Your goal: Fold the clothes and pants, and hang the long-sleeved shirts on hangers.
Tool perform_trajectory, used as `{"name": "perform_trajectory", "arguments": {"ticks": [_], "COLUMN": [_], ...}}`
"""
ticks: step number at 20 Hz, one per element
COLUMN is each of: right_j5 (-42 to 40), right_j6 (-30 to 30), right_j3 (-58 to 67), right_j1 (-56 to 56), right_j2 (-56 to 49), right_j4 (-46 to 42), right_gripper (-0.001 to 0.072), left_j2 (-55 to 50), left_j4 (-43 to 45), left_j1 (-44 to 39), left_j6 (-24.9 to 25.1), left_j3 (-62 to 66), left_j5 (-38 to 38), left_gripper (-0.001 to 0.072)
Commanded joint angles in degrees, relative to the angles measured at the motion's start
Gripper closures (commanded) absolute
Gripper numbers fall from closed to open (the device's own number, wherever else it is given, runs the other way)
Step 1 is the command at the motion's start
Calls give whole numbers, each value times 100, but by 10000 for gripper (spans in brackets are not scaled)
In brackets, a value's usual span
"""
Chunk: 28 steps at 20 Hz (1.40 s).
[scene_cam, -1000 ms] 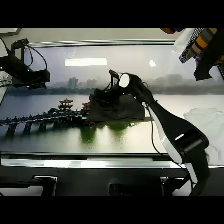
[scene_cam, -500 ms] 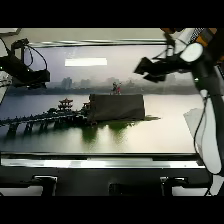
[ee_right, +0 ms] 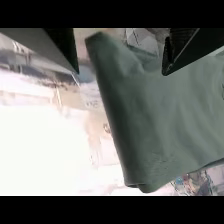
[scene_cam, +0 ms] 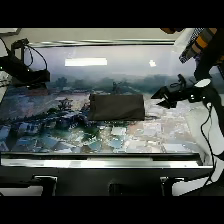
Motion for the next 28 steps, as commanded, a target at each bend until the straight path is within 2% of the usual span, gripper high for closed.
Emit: {"name": "perform_trajectory", "arguments": {"ticks": [1, 3, 6, 7, 8, 10, 12, 14, 17, 22, 28], "right_j5": [-442, -538, -645, -660, -662, -664, -754, -713, -638, -254, -146], "right_j6": [-452, -452, -485, -476, -476, -479, -389, 68, 835, 1685, 2660], "right_j3": [-267, -267, -264, -264, -264, -258, -120, 313, 1143, 2531, 3320], "right_j1": [297, 566, 881, 946, 992, 975, 879, 728, 374, -358, -1246], "right_j2": [-501, -723, -817, -817, -813, -756, -546, -363, -181, -164, -13], "right_j4": [518, 544, 634, 647, 656, 846, 951, 901, 490, -92, -938], "right_gripper": [131, 152, 257, 262, 363, 681, 676, 676, 677, 676, 677], "left_j2": [-7, -7, -7, -7, -9, -17, -17, -17, -17, -17, -17], "left_j4": [0, 0, 0, 0, 0, 0, 0, 0, 0, 0, 0], "left_j1": [0, 0, -2, 0, 0, -2, 0, -2, 0, 0, 0], "left_j6": [-2, -2, -2, -2, -2, -2, -2, -2, 0, -2, 0], "left_j3": [-2, -2, -2, -2, -2, -2, -2, -2, -2, -2, -2], "left_j5": [2, 2, 2, 4, 4, 2, 2, 4, 2, 2, -66], "left_gripper": [687, 687, 687, 687, 687, 687, 687, 687, 687, 687, 687]}}
